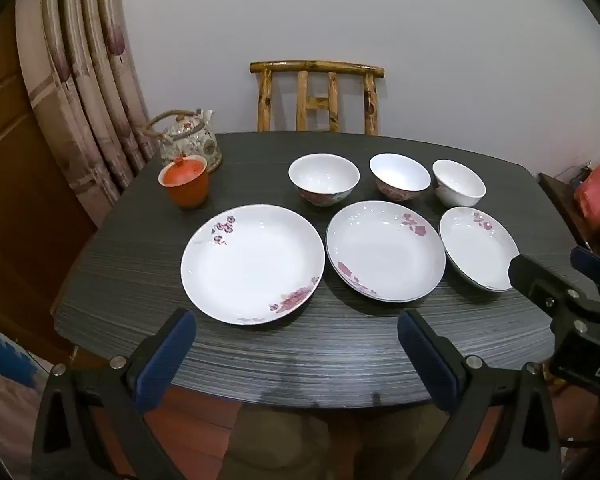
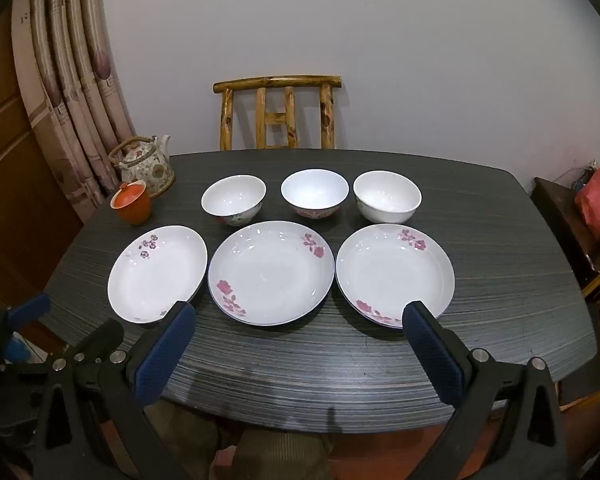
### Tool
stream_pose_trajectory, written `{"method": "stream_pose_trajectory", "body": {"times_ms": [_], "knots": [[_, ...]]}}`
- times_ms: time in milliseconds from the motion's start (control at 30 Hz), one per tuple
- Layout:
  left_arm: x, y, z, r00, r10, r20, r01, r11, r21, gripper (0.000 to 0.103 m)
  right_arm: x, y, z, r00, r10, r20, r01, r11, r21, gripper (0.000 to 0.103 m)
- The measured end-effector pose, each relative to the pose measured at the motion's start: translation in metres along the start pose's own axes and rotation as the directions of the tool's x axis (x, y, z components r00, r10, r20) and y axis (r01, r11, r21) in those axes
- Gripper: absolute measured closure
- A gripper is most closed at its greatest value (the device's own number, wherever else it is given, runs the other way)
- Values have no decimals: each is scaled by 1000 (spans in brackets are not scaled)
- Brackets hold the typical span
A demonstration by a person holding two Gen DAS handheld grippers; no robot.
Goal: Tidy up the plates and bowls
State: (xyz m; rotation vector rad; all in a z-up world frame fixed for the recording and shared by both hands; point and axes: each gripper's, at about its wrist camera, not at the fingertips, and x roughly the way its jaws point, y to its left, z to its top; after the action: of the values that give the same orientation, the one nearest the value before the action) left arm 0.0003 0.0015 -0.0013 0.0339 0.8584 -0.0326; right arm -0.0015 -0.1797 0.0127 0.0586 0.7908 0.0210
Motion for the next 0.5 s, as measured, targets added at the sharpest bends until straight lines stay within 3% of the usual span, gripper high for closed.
{"method": "stream_pose_trajectory", "body": {"times_ms": [433,500], "knots": [[-4,-15,-10,999,5,-39,-5,1000,-5,0,1,-5,1,1000,-1,-10,1,1000,1,0],[6,-1,-1,998,3,-55,-4,1000,-16,0,1,-6,2,1000,1,-14,-1,1000,4,0]]}}
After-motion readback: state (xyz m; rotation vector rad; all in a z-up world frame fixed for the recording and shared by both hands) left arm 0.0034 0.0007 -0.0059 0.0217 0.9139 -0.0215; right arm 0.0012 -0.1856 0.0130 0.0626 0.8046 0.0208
